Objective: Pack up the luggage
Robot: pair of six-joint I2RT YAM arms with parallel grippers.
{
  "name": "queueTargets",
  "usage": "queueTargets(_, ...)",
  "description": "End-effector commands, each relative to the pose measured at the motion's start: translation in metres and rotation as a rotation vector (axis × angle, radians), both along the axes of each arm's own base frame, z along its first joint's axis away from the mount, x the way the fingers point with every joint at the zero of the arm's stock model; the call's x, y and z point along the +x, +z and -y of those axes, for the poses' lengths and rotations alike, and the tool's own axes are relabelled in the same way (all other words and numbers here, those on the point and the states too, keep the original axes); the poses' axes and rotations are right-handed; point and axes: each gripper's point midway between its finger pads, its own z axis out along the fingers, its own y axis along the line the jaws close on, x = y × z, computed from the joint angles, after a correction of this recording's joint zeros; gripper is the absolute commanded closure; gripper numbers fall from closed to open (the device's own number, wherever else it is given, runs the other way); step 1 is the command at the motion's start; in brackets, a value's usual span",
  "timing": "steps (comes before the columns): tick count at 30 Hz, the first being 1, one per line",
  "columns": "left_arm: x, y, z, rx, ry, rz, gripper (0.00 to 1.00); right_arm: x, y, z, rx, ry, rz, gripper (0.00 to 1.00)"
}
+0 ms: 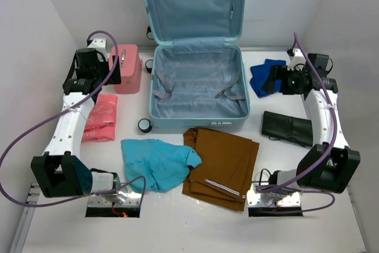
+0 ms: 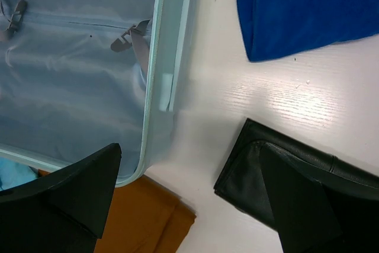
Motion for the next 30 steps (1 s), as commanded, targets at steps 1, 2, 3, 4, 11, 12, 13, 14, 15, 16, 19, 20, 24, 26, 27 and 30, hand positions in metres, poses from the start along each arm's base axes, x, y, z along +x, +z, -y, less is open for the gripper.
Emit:
queueTargets(1, 0.005, 0.011, -0.009, -0.004, 0.024, 0.032, 0.0, 0.007, 0.013, -0.004, -0.012, 0.026, 0.033, 0.0)
queueTargets(2, 0.006, 0.011, -0.009, -0.005, 0.024, 0.023, 0.0, 0.008, 0.013, -0.002, -0.018, 0.014, 0.033, 0.0)
queueTargets(3, 0.012, 0.021, -0.01, 0.018, 0.012, 0.03, 0.0, 0.007, 0.01, -0.004, -0.029, 0.024, 0.02, 0.0)
queueTargets(4, 0.016, 0.025, -0.011, 0.018, 0.011, 0.028, 0.0, 0.009, 0.011, -0.005, -0.044, 0.031, 0.026, 0.0)
queueTargets(11, 0.054, 0.053, -0.009, 0.09, 0.016, 0.017, 0.01, 0.014, -0.001, -0.011, -0.063, 0.046, -0.04, 0.0)
queueTargets(12, 0.063, 0.044, -0.013, 0.111, 0.045, -0.009, 0.04, 0.014, -0.003, -0.011, -0.061, 0.048, -0.049, 0.0)
queueTargets(13, 0.068, 0.04, -0.01, 0.125, 0.053, -0.025, 0.04, 0.016, -0.008, -0.011, -0.058, 0.048, -0.065, 0.0)
queueTargets(14, 0.077, 0.051, -0.006, 0.131, 0.064, 0.0, 0.06, 0.015, -0.01, -0.012, -0.054, 0.048, -0.077, 0.0)
queueTargets(15, 0.08, 0.05, -0.014, 0.157, 0.11, -0.006, 0.07, 0.017, -0.011, -0.011, -0.054, 0.049, -0.08, 0.0)
queueTargets(16, 0.086, 0.048, -0.008, 0.163, 0.105, -0.008, 0.09, 0.019, -0.009, -0.011, -0.055, 0.047, -0.077, 0.0)
queueTargets(19, 0.105, 0.036, 0.005, 0.16, 0.07, -0.034, 0.17, 0.022, -0.013, -0.011, -0.051, 0.046, -0.092, 0.0)
queueTargets(20, 0.11, 0.025, 0.006, 0.163, 0.068, -0.062, 0.2, 0.023, -0.016, -0.01, -0.052, 0.045, -0.101, 0.0)
queueTargets(24, 0.13, 0.014, 0.023, 0.144, 0.041, -0.07, 0.26, 0.024, -0.019, -0.01, -0.05, 0.052, -0.111, 0.0)
queueTargets(26, 0.137, 0.008, 0.021, 0.152, 0.052, -0.084, 0.26, 0.025, -0.019, -0.009, -0.053, 0.052, -0.112, 0.0)
queueTargets(27, 0.14, 0.009, 0.022, 0.153, 0.052, -0.086, 0.26, 0.025, -0.019, -0.009, -0.051, 0.053, -0.115, 0.0)
queueTargets(30, 0.15, -0.015, 0.023, 0.149, 0.054, -0.136, 0.26, 0.026, -0.021, -0.009, -0.054, 0.052, -0.12, 0.0)
